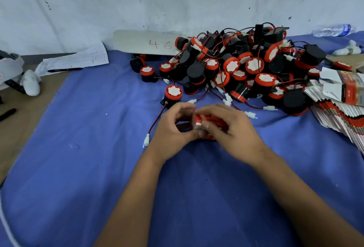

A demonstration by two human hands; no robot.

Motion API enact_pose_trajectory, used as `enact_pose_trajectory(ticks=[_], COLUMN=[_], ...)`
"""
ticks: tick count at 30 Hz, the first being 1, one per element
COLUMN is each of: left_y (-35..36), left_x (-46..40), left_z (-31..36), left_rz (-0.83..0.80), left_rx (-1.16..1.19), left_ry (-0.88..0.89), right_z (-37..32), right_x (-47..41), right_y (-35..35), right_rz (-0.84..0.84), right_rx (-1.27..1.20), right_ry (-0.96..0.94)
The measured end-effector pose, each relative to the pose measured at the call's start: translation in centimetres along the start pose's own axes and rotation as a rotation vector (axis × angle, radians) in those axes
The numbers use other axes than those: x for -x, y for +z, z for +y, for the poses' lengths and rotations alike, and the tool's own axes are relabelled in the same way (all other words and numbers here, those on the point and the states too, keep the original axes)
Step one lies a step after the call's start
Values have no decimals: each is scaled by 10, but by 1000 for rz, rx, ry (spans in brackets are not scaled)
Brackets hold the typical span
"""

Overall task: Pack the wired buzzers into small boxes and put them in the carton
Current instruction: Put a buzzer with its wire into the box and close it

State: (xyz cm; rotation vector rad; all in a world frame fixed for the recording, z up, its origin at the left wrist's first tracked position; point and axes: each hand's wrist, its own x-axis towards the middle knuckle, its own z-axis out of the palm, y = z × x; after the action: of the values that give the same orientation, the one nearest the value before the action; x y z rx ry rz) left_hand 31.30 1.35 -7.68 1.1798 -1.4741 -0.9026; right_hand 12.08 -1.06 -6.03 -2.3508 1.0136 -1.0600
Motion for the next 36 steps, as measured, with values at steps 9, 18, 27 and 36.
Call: enact_pose_trajectory(ticks=[9,18,27,36], left_y=[29,28,30,41], left_x=[-3,-1,-2,-4], left_z=[6,5,3,1], left_rz=[89,-15,-56,-6], left_rx=[202,150,103,188], left_ry=[-6,18,17,-20], right_z=[0,0,11,0], right_x=[-2,-1,0,4], right_y=[10,2,-15,-5], right_rz=[82,215,155,224], right_rx=[-413,-282,-208,71], right_ry=[201,95,52,-109])
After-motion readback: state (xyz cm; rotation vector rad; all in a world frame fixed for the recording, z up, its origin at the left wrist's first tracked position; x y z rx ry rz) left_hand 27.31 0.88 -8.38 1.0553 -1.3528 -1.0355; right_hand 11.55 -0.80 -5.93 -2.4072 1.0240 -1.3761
